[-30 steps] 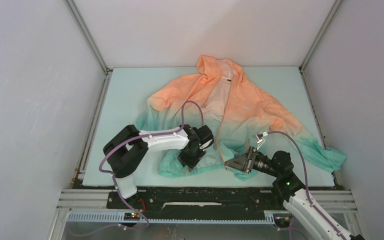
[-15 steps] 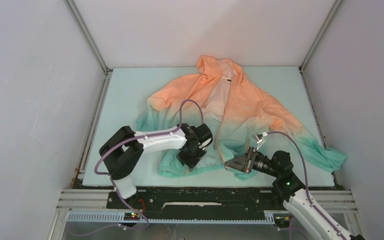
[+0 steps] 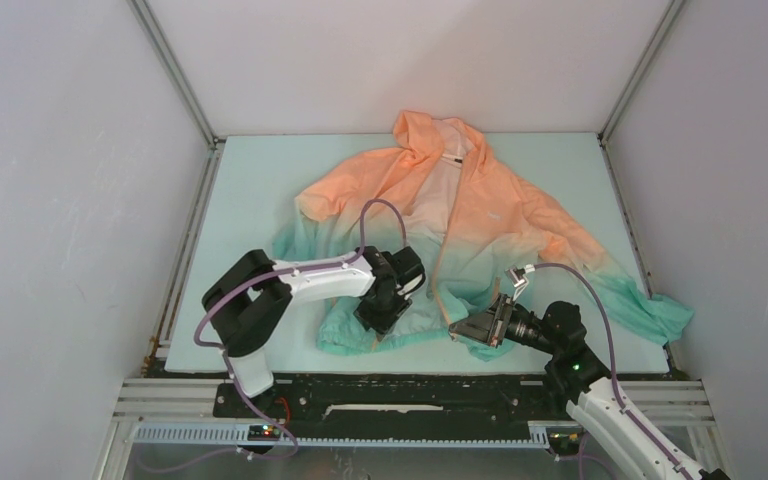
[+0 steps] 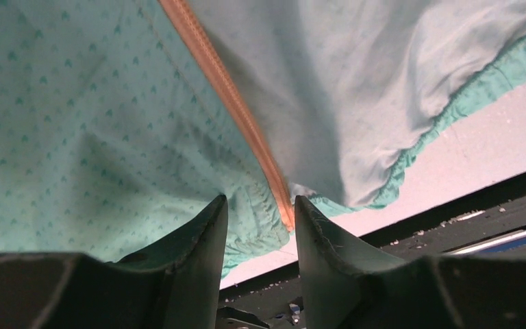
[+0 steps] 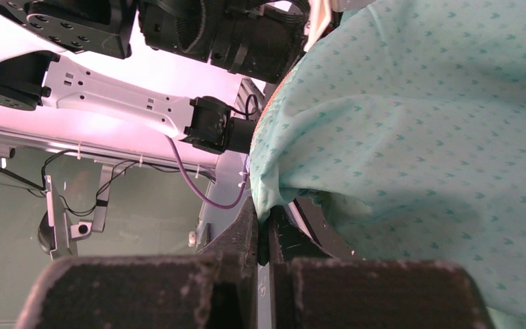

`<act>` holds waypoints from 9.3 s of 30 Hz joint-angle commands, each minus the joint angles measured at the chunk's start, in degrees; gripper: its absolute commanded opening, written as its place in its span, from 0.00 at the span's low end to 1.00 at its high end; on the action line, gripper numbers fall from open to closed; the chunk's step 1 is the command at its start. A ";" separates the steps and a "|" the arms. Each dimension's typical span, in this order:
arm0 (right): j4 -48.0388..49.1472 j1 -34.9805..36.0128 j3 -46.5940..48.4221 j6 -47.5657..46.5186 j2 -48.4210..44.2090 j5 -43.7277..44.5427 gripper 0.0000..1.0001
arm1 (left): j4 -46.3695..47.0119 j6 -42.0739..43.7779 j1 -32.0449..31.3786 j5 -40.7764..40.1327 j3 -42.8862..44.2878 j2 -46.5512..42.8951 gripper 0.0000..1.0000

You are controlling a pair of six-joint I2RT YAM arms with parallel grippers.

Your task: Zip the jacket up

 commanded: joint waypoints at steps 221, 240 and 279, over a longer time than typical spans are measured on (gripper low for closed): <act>74.48 15.64 9.45 4.56 46.26 17.73 0.00 | 123.69 -35.84 -4.31 1.95 -52.57 -34.85 0.00; 74.49 15.73 6.76 5.61 46.71 19.81 0.00 | 117.50 -37.26 -4.54 3.45 -55.76 -44.16 0.51; 74.48 17.08 8.08 5.97 47.15 19.38 0.00 | 108.95 -35.11 -3.66 8.00 -46.82 -37.64 0.11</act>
